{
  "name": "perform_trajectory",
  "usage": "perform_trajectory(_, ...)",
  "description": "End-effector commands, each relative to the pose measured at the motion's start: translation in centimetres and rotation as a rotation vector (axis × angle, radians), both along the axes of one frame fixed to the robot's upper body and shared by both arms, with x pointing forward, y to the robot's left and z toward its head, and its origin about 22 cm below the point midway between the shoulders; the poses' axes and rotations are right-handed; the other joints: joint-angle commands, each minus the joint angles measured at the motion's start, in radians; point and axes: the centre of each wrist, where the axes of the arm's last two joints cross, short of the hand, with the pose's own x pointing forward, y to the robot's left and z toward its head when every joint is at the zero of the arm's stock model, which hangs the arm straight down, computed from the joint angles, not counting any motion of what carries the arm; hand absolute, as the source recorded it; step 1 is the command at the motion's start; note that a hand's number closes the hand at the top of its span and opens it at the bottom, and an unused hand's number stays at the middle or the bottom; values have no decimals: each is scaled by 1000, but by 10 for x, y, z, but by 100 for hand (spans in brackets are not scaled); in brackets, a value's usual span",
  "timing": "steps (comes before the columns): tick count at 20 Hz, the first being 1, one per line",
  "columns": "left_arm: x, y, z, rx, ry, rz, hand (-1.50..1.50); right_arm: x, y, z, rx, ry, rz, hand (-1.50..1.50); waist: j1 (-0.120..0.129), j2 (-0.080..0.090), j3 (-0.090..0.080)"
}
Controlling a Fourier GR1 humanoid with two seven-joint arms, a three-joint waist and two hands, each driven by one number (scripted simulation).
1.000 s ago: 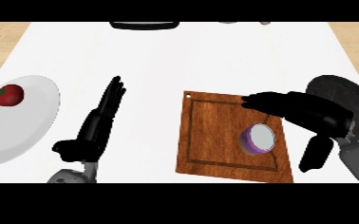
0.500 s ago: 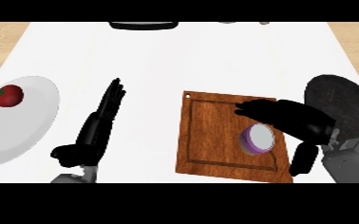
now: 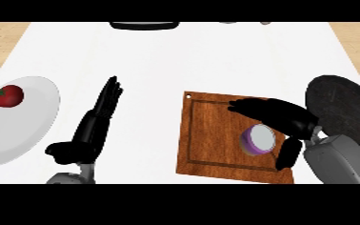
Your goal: Pick the can from the cutting board and place it in the pan
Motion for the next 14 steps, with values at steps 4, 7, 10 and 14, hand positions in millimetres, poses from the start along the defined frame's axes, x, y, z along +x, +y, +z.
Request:
perform_trajectory(4, -9, 9, 1, -14, -1, -8, 0, 7, 11, -31, -23, 22, -18, -150, 2, 0, 0)
perform_trajectory(7, 2, 12, -3, 6, -4, -12, 0, 12, 17, -55, -67, 29, -19, -150, 5, 2, 0)
perform_trajectory(10, 3, -11, 9, 11, -18, 1, 0, 2, 11, -42, -134, 63, 77, 150, 1, -1, 0)
perform_trajectory(14, -1, -11, 2, -9, 15, -11, 0, 20, 17, -56, -165, -36, 136, 150, 6, 1, 0)
